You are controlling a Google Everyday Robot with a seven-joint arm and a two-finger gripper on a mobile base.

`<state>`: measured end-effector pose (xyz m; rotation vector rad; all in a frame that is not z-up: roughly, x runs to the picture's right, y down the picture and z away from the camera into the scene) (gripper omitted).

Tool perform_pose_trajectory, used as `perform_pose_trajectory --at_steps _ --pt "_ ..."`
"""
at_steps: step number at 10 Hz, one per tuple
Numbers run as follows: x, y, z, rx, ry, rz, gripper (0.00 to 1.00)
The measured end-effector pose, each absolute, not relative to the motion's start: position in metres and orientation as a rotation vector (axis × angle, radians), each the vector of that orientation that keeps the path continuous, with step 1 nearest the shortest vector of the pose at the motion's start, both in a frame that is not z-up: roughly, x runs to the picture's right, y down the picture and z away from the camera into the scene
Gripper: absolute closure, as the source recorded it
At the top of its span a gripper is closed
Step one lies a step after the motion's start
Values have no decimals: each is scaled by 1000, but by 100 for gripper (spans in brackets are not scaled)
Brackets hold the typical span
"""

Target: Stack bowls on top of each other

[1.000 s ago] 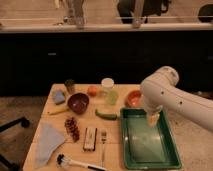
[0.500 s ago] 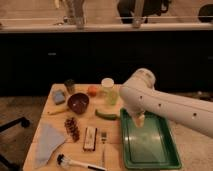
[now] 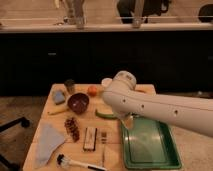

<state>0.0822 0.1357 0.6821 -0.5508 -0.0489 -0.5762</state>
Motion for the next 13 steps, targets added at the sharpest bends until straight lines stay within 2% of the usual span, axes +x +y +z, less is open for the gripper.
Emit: perform_pose_trajectory --at_steps 7,13 --pt "82 135 683 -553 -43 -584 20" --pt "4 107 699 -543 -68 -727 20"
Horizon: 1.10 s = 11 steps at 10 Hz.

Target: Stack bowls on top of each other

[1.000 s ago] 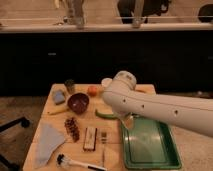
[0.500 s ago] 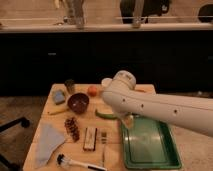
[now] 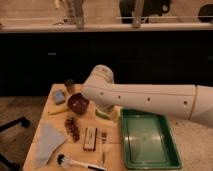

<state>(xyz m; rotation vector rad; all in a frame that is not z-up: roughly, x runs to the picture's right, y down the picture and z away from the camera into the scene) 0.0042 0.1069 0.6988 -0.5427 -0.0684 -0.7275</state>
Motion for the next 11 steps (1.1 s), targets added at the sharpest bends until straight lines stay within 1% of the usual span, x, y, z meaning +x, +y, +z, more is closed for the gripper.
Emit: perform_pose_trajectory --at_steps 3,7,11 --pt "-16 99 711 -558 -82 -787 20" --pt "-36 101 736 -605 -90 -847 20" --pt "-79 101 755 -610 -93 -909 20"
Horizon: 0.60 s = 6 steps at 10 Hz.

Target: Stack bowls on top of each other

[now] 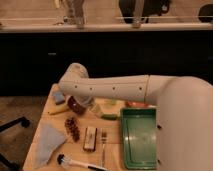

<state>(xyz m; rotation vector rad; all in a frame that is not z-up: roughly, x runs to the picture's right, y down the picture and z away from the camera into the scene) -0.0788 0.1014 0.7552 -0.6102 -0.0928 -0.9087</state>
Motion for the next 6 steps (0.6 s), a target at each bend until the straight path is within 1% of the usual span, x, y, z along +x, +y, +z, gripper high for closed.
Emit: perform_pose_trajectory --at_steps 2,6 --pt "-94 100 759 -591 -100 -914 20" --pt "-93 100 759 -591 -98 -912 20"
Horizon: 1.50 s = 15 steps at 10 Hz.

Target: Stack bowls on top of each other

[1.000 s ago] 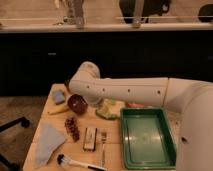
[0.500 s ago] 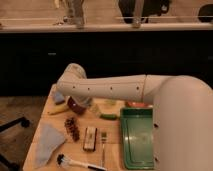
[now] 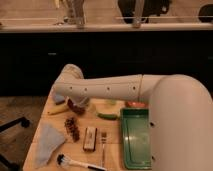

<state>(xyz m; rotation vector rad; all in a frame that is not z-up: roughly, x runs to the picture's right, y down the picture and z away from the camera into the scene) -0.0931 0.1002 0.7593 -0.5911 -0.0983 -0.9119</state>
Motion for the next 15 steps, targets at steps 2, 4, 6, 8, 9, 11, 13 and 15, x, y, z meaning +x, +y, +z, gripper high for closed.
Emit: perform_pose_trajectory --at_steps 2,4,6,8,9,11,13,15 --pt "-93 100 759 -589 -103 -907 20" --pt "-96 102 775 -590 -161 -887 20" --pt "-114 102 794 -585 -239 -876 20" --pt "-125 97 803 -582 -282 -873 20" --pt "-132 95 808 -583 -297 -878 20" --pt "-149 95 817 -593 -314 -890 20" --pt "-146 102 829 -613 -312 -899 20" --pt "-148 112 843 -633 -317 -911 20"
